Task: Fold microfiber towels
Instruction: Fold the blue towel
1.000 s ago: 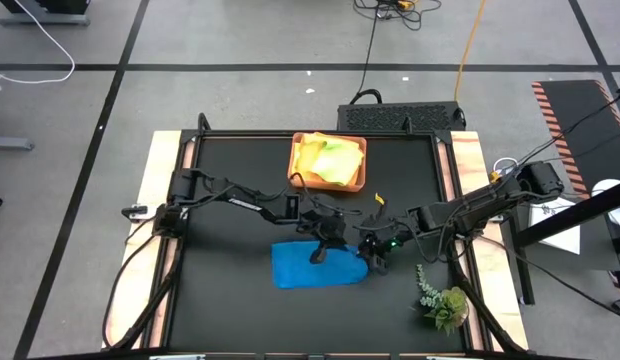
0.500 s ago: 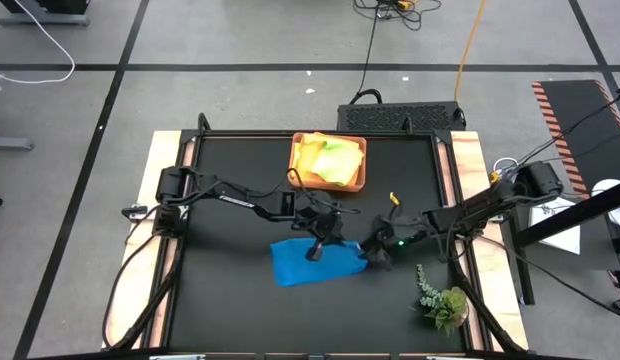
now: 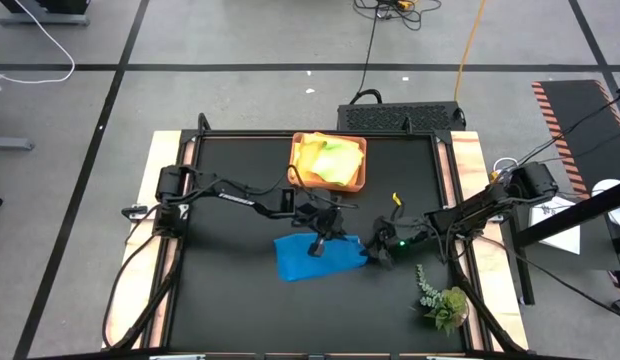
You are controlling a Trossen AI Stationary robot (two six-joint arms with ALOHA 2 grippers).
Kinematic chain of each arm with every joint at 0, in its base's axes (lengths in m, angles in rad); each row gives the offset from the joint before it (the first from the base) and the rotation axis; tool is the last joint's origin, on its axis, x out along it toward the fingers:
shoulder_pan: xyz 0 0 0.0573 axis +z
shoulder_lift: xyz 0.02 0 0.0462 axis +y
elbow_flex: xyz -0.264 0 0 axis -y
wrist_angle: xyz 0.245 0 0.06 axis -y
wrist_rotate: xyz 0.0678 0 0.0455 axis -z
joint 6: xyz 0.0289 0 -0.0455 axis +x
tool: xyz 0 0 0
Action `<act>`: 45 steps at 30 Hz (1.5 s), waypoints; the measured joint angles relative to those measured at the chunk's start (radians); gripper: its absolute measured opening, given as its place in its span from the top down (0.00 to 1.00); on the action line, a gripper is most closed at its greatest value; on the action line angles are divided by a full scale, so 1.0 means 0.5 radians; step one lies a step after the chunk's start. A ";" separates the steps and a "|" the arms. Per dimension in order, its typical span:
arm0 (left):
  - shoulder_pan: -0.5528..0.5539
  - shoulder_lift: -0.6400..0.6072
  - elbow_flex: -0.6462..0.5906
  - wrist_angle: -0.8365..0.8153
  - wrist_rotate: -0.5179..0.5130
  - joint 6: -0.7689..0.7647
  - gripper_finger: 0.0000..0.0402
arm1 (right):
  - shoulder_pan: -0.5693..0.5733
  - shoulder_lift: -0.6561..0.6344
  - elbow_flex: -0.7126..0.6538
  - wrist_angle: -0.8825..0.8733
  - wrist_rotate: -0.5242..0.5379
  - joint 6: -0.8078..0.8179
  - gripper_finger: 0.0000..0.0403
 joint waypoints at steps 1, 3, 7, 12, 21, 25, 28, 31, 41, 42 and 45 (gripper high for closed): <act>0.009 0.000 0.000 -0.004 -0.001 0.001 0.98 | 0.000 -0.014 0.001 0.008 -0.022 -0.004 0.90; 0.030 0.000 0.000 -0.029 0.000 0.000 0.99 | 0.000 -0.053 0.001 -0.017 -0.031 -0.015 0.97; 0.082 0.000 0.000 -0.064 0.000 0.012 0.97 | 0.000 -0.168 0.002 -0.089 -0.027 -0.022 0.98; 0.128 0.001 0.000 -0.015 0.002 0.065 0.98 | 0.000 -0.381 0.002 -0.320 -0.019 -0.011 0.99; 0.171 0.001 0.000 0.122 0.002 0.066 0.96 | 0.000 -0.929 0.002 -0.906 0.183 0.025 1.00; 0.235 0.001 -0.011 0.106 0.000 0.067 0.99 | -0.001 -1.051 0.002 -0.972 0.262 0.001 1.00; 0.271 0.001 -0.013 0.101 0.001 0.049 0.97 | -0.001 -1.054 0.002 -0.978 0.311 -0.022 1.00; 0.277 0.002 -0.013 0.075 0.013 0.044 0.96 | -0.001 -1.024 0.002 -0.976 0.313 -0.034 1.00; 0.070 -0.245 -0.014 -0.221 -0.058 -0.143 0.99 | 0.118 -1.015 0.004 -0.402 0.128 -0.328 1.00; 0.028 -0.290 -0.014 -0.270 -0.095 -0.155 0.99 | 0.136 -1.015 0.004 -0.333 0.126 -0.357 1.00; -0.120 -0.419 -0.014 -0.292 -0.253 -0.189 0.98 | 0.184 -1.016 0.024 -0.227 0.119 -0.430 1.00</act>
